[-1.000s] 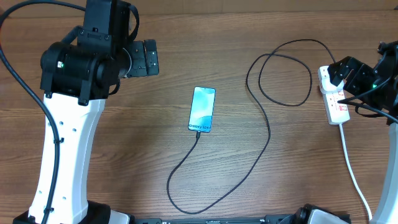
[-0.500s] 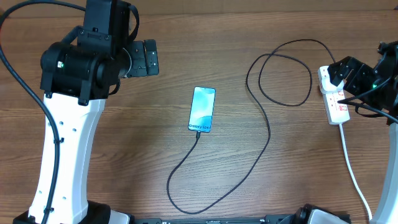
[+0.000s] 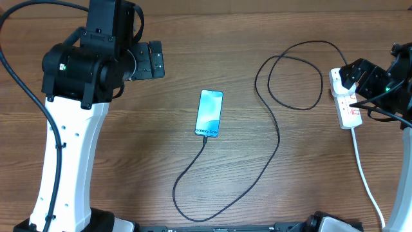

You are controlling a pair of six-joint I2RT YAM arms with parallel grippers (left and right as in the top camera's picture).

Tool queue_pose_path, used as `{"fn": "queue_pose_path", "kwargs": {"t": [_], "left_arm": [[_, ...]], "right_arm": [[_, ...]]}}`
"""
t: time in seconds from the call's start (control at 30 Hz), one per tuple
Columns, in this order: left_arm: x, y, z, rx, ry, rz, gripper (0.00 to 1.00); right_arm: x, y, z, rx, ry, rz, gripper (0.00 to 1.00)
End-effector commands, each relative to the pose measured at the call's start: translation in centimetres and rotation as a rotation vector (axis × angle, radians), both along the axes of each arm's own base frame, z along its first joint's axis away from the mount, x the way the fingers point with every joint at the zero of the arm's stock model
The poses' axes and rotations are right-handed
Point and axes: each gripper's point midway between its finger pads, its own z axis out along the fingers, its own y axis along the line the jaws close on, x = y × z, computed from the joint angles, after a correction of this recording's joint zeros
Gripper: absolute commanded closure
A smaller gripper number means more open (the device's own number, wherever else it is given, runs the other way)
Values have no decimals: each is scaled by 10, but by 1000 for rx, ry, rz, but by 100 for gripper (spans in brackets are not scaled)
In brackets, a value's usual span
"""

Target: Plug charger to phone and switch on socket

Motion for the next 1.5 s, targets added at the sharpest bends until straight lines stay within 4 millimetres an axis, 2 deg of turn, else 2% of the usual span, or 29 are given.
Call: {"fn": "queue_pose_path", "kwargs": {"t": [0.0, 0.3, 0.6, 0.77, 1.03, 1.27, 1.37, 1.47], "left_arm": [[2, 2, -2, 30, 4, -5, 0], [-7, 2, -1, 26, 17, -8, 0], [5, -19, 45, -39, -198, -48, 0], [4, -20, 61, -68, -289, -50, 0], [5, -20, 52, -116, -470, -46, 0], [-15, -8, 30, -167, -646, -31, 0], [-24, -3, 25, -212, -757, -41, 0], [-39, 3, 28, -260, -919, -55, 0]], "right_arm": [[1, 1, 6, -3, -15, 1, 0], [1, 1, 6, -3, -15, 1, 0], [1, 1, 6, -3, -15, 1, 0], [1, 1, 6, -3, -15, 1, 0], [1, 1, 6, -3, -15, 1, 0], [1, 1, 6, -3, -15, 1, 0], [1, 1, 6, -3, -15, 1, 0], [1, 1, 6, -3, -15, 1, 0]]}}
